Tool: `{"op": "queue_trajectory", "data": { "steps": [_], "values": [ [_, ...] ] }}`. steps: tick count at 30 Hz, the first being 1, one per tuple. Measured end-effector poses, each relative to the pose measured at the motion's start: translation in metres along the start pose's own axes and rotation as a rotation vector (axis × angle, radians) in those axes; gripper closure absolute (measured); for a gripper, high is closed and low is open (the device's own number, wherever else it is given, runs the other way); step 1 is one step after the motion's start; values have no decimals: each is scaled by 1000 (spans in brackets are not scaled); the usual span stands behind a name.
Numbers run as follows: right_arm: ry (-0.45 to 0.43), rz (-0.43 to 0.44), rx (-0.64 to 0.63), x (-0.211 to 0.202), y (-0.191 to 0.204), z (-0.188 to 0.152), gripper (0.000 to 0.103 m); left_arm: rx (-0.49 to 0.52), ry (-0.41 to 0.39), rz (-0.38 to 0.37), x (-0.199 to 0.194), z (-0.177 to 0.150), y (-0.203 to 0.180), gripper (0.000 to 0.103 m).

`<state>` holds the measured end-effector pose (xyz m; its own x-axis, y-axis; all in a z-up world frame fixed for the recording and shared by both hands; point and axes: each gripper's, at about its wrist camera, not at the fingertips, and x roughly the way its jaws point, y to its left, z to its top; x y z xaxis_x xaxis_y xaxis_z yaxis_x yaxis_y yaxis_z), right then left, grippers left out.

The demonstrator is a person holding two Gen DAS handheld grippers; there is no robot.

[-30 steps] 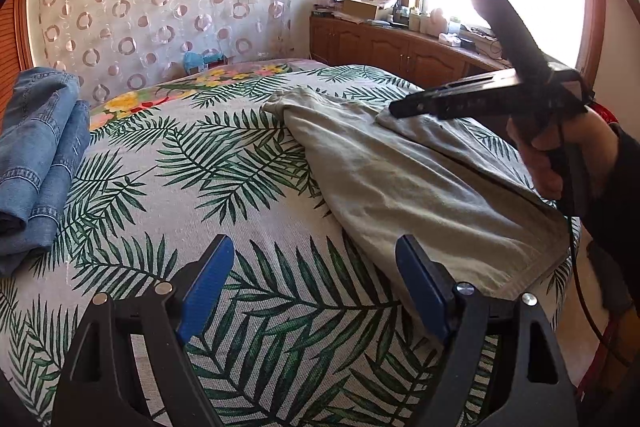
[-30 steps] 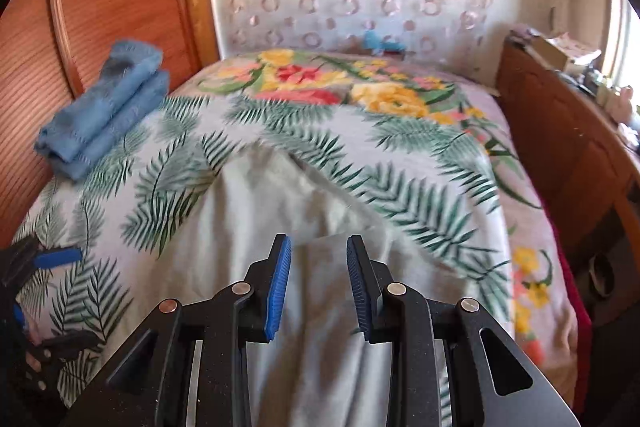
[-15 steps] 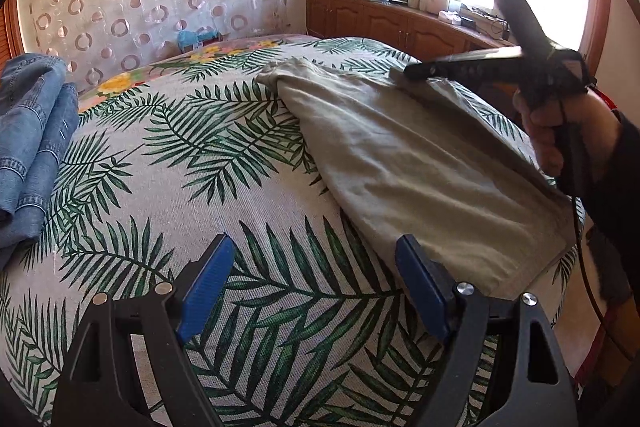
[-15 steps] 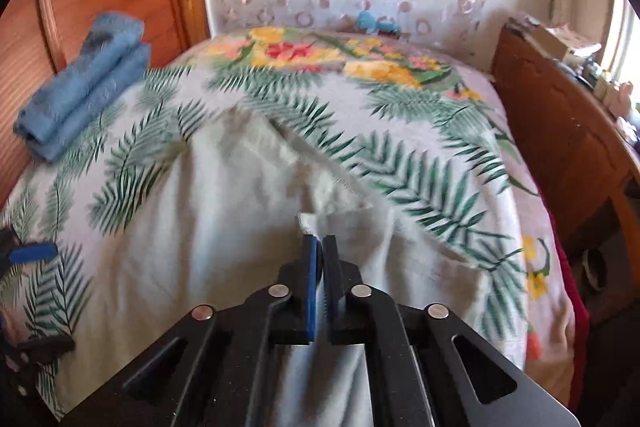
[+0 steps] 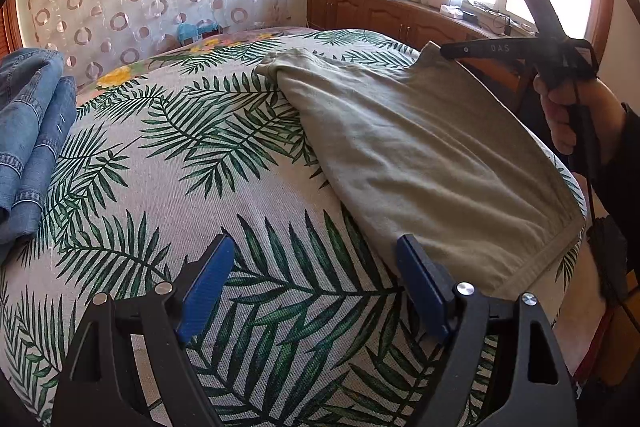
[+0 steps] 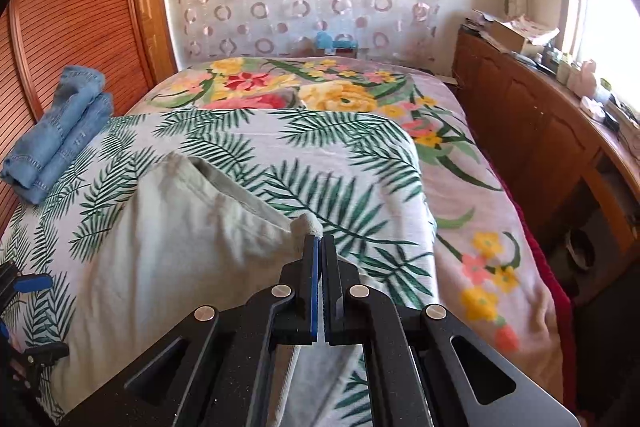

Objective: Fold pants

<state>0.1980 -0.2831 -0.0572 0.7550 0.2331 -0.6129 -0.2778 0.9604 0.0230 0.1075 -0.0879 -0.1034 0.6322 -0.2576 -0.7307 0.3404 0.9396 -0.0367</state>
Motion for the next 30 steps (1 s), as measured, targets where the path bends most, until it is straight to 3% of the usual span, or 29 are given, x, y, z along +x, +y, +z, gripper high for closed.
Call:
{"op": "queue_trajectory", "data": {
  "steps": [11, 17, 19, 21, 22, 30],
  "values": [
    [46, -75, 18, 1, -7, -2, 103, -4, 3, -5, 0, 0, 1, 19],
    [15, -25, 54, 1, -11, 0, 103, -6, 4, -6, 1, 0, 3, 19],
    [15, -11, 63, 4, -11, -2, 98, -6, 3, -6, 1, 0, 3, 19],
    [29, -18, 70, 9, -14, -5, 82, -7, 4, -7, 2, 0, 3, 19],
    [32, -18, 75, 11, -15, -6, 80, -7, 5, -7, 2, 0, 4, 19],
    [54, 20, 48, 19, -12, -10, 78, -7, 11, -9, 2, 0, 4, 19]
  ]
}}
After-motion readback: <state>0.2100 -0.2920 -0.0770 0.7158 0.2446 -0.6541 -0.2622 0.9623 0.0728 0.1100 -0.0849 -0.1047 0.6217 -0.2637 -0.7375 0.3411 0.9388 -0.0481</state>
